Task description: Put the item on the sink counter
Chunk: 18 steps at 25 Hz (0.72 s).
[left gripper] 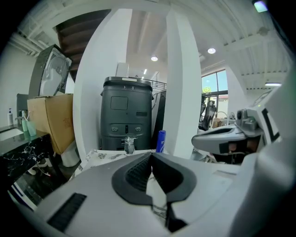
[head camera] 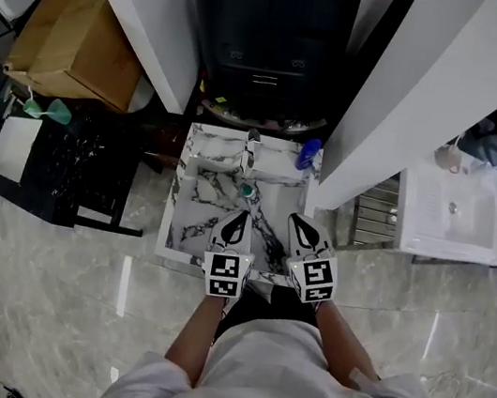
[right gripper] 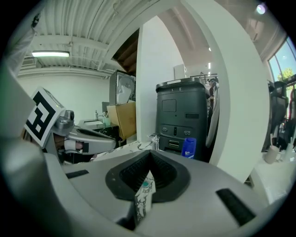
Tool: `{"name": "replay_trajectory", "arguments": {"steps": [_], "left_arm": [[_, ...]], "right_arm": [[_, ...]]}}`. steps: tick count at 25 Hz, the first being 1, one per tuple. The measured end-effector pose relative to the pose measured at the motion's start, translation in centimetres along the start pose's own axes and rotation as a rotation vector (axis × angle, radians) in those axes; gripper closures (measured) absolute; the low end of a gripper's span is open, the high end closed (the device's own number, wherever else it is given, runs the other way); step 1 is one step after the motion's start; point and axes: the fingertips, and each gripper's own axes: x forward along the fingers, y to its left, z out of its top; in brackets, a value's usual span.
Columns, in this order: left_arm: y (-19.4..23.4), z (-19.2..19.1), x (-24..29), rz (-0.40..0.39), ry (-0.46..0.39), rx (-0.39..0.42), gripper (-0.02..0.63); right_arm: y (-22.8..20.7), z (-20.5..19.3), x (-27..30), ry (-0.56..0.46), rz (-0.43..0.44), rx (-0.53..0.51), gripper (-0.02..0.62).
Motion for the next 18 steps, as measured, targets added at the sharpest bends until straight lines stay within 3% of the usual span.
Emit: {"name": "replay_trajectory", "arguments": {"steps": [8, 18], "left_arm": [[-1.6, 0.8, -3.1, 0.029, -0.046, 0.009, 0.595], [-8.3, 2.7, -5.5, 0.102, -0.107, 0.022, 0.595]], "right_arm": [[0.3, 1.9, -2.5, -0.051, 0.005, -0.036, 0.591], [-2.4, 3.0, -9.1, -0.122, 0.034, -0.071, 0.591]]}}
